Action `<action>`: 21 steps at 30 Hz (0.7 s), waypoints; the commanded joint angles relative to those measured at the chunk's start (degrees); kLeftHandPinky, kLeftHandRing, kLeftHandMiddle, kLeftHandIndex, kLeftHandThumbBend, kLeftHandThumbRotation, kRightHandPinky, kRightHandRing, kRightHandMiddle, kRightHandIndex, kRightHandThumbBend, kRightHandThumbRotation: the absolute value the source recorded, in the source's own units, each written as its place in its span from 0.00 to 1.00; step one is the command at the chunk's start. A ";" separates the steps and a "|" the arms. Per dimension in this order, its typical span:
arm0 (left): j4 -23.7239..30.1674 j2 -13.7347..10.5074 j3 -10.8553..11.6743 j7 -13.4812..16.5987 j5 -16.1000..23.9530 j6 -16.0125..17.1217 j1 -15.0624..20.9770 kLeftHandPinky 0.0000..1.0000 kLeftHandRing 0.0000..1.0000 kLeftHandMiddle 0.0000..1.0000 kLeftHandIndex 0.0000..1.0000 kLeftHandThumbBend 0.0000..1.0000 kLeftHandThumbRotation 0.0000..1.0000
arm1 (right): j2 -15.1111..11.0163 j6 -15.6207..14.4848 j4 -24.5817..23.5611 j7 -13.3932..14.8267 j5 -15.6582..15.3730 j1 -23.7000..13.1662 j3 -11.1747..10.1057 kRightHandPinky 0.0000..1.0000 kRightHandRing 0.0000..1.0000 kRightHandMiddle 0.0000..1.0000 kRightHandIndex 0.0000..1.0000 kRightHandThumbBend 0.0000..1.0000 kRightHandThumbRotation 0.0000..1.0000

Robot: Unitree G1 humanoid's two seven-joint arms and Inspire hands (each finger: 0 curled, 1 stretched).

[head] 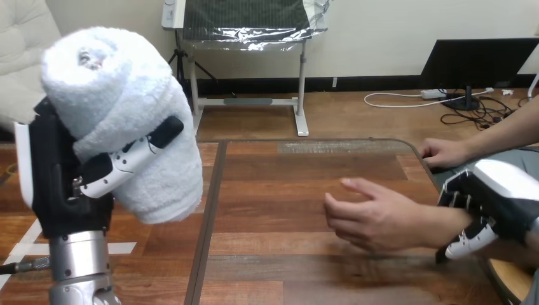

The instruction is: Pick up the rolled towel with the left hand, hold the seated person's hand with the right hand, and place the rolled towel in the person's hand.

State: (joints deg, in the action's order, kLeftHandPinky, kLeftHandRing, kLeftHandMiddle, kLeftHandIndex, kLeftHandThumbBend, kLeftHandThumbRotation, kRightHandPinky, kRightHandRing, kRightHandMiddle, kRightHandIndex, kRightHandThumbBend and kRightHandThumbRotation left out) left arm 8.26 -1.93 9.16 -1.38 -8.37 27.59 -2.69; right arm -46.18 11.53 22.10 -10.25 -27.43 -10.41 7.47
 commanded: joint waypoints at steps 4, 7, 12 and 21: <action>-1.23 0.34 -0.86 -1.29 -1.00 2.37 5.35 0.18 0.24 0.31 0.36 0.49 0.00 | 1.12 0.01 -3.22 -0.40 1.83 -0.66 -1.71 0.33 0.39 0.44 0.47 0.94 0.09; -1.56 0.62 -0.87 -1.37 -1.19 2.33 5.64 0.19 0.25 0.31 0.36 0.50 0.00 | 1.00 0.20 -3.52 -0.46 1.89 -0.67 -1.98 0.34 0.39 0.45 0.47 0.94 0.08; -2.33 0.73 -0.80 -1.55 -0.91 2.54 6.34 0.19 0.25 0.32 0.36 0.51 0.00 | 0.94 -0.34 -4.28 -1.37 2.33 -0.83 -2.49 0.34 0.39 0.44 0.47 0.94 0.08; -4.37 0.74 -0.57 -1.52 -0.38 2.76 8.32 0.18 0.25 0.32 0.37 0.51 0.00 | 1.02 -0.11 -5.31 -1.91 2.93 -0.98 -3.40 0.35 0.39 0.44 0.47 0.95 0.07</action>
State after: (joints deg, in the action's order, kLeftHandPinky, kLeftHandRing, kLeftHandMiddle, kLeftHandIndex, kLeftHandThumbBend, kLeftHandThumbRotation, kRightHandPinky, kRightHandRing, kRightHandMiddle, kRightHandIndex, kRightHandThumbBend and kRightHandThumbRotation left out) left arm 4.76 -1.12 9.06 -2.82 -8.69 28.77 -0.63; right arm -46.28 11.31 17.47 -11.77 -25.45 -10.38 4.37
